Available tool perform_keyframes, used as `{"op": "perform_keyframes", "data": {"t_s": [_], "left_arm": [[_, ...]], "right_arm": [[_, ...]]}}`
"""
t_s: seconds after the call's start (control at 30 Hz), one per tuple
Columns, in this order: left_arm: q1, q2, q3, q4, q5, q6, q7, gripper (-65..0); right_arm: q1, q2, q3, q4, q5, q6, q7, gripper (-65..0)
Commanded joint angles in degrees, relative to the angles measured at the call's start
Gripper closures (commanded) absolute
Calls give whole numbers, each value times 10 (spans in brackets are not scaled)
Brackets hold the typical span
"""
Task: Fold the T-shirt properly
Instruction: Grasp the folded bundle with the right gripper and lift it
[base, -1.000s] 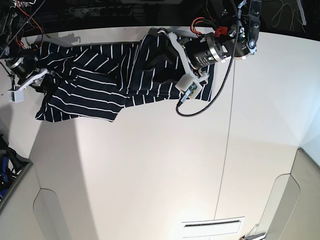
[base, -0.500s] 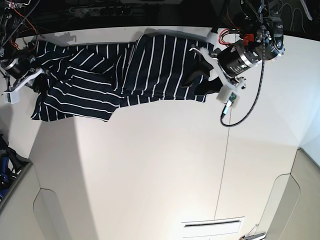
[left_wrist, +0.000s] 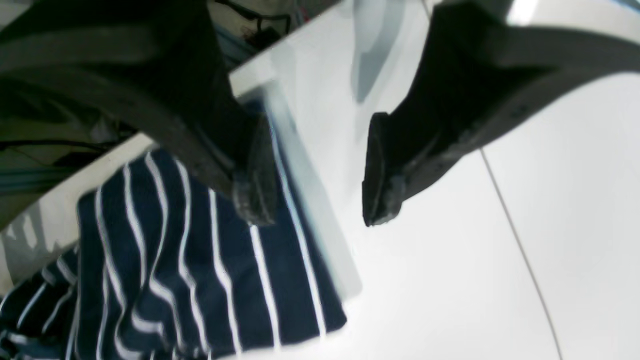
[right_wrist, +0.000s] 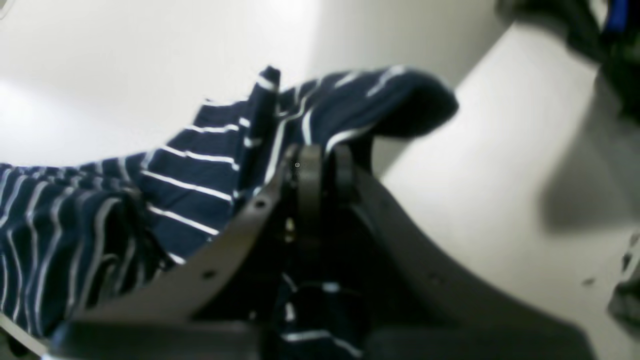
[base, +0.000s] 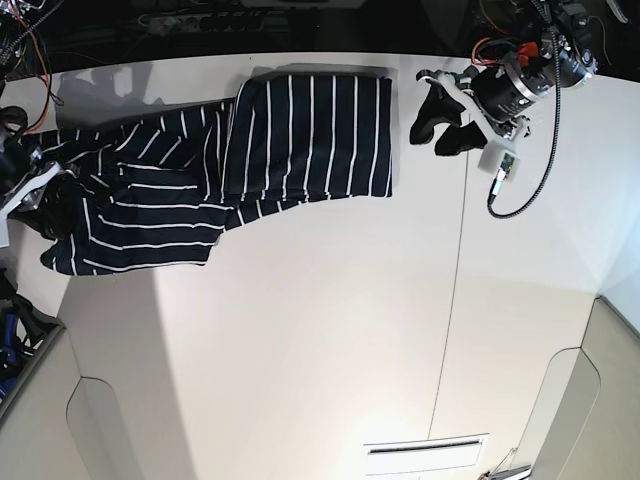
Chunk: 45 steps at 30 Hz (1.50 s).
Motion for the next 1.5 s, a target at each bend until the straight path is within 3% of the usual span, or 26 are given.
{"op": "perform_keyframes", "data": {"t_s": [0.0,0.3,0.47,0.7,0.87,1.03,1.07,1.17,1.23,1.47], "left_arm": [[3,-3,-1,4,-11,-3,-10,-314],[4,-3,0,-88,-45,7,-22,-314],[1,-3,14,-129,-66,7,-23,-314],[-26,-3,65,-167,-66,8,-23,-314],[-43,-3,94,-178,-66,8,-24,-314],[-45,3,93,-178,-66,7,-40,-314],[-45,3,93,-178,-66,7,-40,-314],[-48,3,92,-178,-66,7,-40,-314],[-50,3,92,-178,-66,7,-40,-313],[-51,3,50,-178,-90,-3,-27,-313]], "right_arm": [[6,2,4,22,14,2,10,0],[6,-82,-31,129,3,2,-19,0],[6,-93,-155,161,-34,2,-21,0],[2,-137,-343,160,-143,-5,-12,0],[-12,-165,-435,160,-191,-15,-3,0],[-23,-169,-511,154,-241,-17,-5,0],[-25,-169,-520,150,-244,-18,-5,-14],[-26,-169,-541,131,-244,-17,-2,-295],[-26,-169,-552,125,-235,-17,0,-387],[-25,-169,-584,131,-198,-17,-3,-390]]}}
